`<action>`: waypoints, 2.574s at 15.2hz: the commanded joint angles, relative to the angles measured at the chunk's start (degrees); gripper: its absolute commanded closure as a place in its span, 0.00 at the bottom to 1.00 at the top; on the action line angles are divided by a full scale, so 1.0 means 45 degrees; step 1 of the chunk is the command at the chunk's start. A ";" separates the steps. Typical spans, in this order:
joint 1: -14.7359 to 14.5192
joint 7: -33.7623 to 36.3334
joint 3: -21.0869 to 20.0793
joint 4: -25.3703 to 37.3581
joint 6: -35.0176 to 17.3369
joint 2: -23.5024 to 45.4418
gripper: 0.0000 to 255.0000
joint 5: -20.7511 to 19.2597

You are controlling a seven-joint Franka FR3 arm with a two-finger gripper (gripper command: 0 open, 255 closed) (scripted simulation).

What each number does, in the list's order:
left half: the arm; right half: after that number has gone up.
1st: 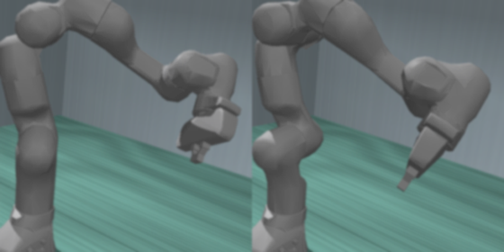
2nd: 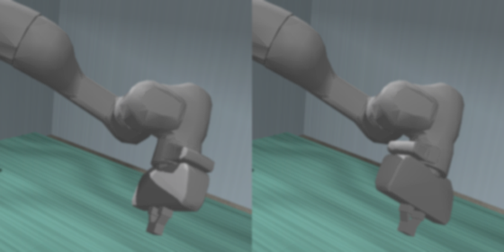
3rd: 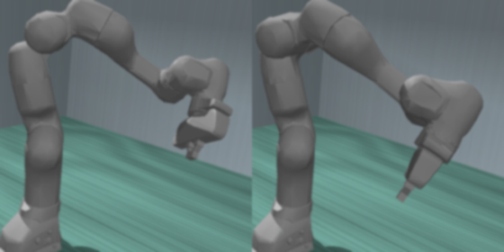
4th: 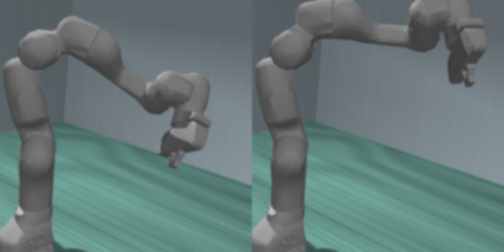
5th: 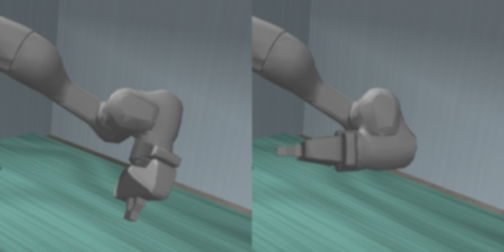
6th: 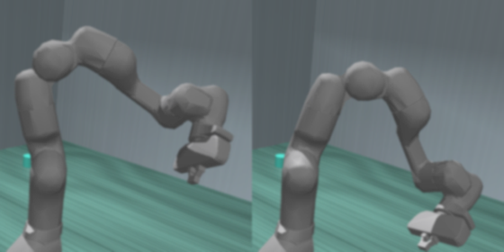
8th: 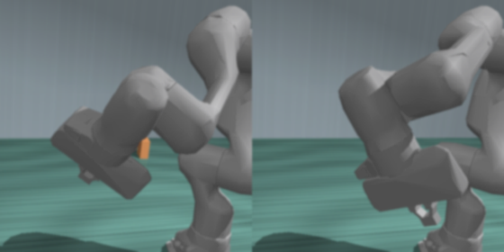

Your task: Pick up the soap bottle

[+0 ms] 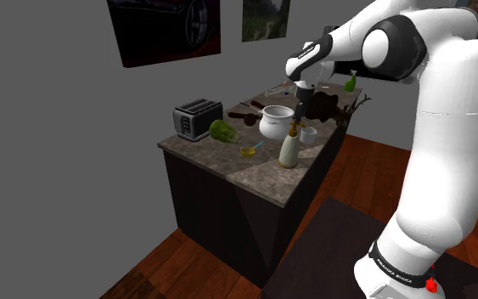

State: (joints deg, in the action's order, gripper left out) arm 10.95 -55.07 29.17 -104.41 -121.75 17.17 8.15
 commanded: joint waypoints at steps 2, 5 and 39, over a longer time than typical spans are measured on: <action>0.0768 -0.0798 -0.0232 0.1786 0.0257 0.1773 0.00 0.0882; 0.1145 -0.1068 -0.0392 0.2521 0.0307 0.2535 0.00 0.1189; 0.1089 -0.0887 -0.0223 0.3275 0.1519 0.2024 1.00 0.0887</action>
State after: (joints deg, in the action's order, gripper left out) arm 15.80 -59.12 28.15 -90.30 -115.46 26.22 12.16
